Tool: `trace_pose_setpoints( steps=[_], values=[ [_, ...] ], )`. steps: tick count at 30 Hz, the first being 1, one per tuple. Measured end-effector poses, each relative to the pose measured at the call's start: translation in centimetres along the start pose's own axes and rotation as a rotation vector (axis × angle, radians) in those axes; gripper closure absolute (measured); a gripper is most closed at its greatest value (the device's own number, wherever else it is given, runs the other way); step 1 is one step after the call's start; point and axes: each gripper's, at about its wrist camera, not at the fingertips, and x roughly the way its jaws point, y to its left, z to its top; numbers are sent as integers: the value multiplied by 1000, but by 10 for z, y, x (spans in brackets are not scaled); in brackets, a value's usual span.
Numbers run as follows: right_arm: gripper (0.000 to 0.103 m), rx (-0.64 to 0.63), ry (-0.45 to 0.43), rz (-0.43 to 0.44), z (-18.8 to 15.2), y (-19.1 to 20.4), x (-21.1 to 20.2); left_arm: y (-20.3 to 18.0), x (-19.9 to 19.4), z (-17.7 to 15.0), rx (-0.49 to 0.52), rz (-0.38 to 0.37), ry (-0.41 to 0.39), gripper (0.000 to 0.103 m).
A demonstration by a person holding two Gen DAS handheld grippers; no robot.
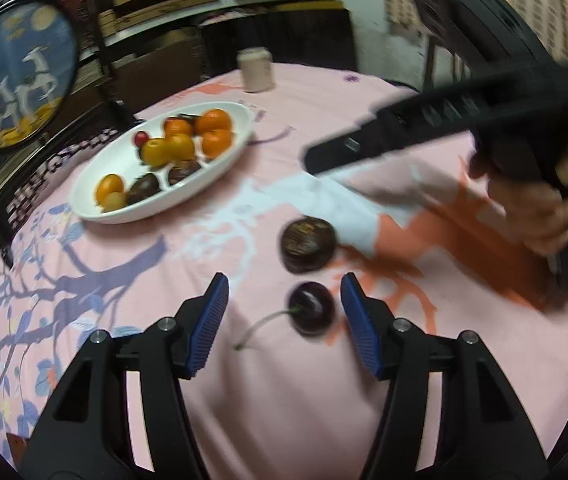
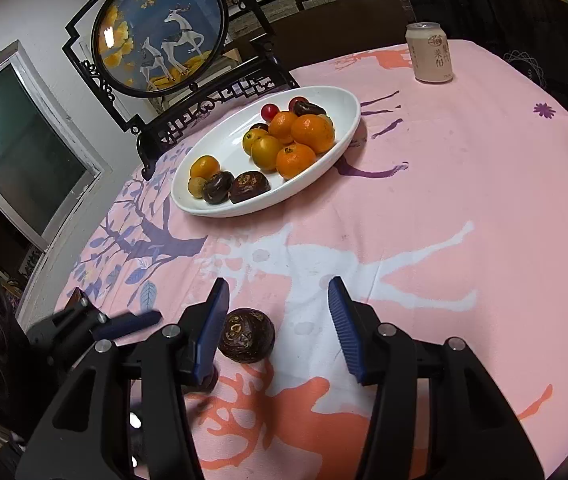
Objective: Organize fruits
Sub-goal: 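Grasp a dark cherry with the left tool while the right tool grasps a dark brown fruit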
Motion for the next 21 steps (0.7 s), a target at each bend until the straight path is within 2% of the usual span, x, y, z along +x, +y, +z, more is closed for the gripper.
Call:
trace_pose_setpoints(
  steps=[3, 4, 5, 10, 12, 16, 21],
  values=[
    [51, -4, 3, 7, 0, 2, 0, -4, 9, -2, 11, -21, 34, 45],
    [51, -10, 3, 7, -1, 3, 0, -3, 11, -2, 4, -30, 42, 48],
    [51, -15, 5, 7, -2, 4, 0, -1, 13, -2, -7, -45, 52, 56],
    [51, -34, 30, 0, -4, 9, 7, 6, 17, -2, -41, -104, 74, 65],
    [51, -43, 39, -3, -6, 10, 9, 3, 16, -3, -27, -111, 79, 75],
    [51, -87, 57, -12, -12, 19, 16, 4, 13, -3, -36, -73, 77, 75],
    [51, -158, 76, -50, -20, 31, 26, 40, 8, -1, -176, 15, 68, 75]
  ],
)
